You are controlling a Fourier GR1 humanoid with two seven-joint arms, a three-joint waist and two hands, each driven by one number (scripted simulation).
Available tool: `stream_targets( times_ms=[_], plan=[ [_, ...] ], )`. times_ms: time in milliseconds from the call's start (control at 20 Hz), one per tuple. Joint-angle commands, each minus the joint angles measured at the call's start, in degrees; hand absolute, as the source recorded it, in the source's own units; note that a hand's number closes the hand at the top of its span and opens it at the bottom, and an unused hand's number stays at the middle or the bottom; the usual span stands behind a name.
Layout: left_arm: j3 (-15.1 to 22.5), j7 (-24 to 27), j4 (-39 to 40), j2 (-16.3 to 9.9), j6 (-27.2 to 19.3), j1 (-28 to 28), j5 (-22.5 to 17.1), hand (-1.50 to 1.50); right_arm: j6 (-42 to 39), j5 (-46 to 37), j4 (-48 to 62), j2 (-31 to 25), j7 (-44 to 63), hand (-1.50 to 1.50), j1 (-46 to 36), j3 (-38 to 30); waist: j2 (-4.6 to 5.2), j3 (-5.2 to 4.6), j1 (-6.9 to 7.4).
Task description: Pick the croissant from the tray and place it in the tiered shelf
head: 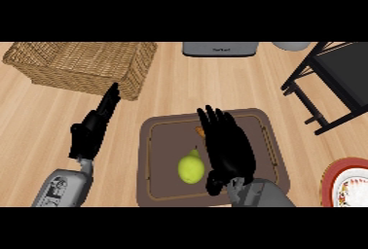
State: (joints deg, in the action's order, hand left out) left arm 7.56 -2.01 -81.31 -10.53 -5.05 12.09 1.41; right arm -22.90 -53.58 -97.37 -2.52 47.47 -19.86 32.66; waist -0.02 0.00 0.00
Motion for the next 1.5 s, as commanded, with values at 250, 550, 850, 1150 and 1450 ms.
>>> stream_targets(
  times_ms=[250,550,850,1150,1450],
  plan=[
    [0.62,-3.17,-5.03,2.43,0.93,-2.22,3.24,0.0,2.46,-6.03,7.11,2.45,-4.94,-1.5,1.26,-1.46,-0.01,0.01,0.13],
    [-3.56,0.98,-1.81,1.95,3.6,-3.0,2.16,0.0,2.07,-8.04,7.49,1.87,-7.38,-1.5,1.91,-4.51,-0.01,0.0,0.09],
    [-3.45,-0.28,-2.84,3.07,3.68,-2.23,3.84,0.0,6.28,-8.81,10.99,1.06,-9.79,-1.5,3.99,-4.46,0.0,0.01,0.01],
    [-3.18,-0.15,-2.69,4.82,3.43,-3.45,5.33,0.0,8.31,-7.04,17.88,2.5,-12.26,-1.5,0.91,-4.56,0.03,0.01,0.16],
    [-4.41,-1.55,-6.36,4.0,5.12,-4.65,4.89,0.0,6.79,-9.48,13.97,1.34,-12.99,1.5,6.78,-2.78,-0.05,0.01,0.07]
  ],
)
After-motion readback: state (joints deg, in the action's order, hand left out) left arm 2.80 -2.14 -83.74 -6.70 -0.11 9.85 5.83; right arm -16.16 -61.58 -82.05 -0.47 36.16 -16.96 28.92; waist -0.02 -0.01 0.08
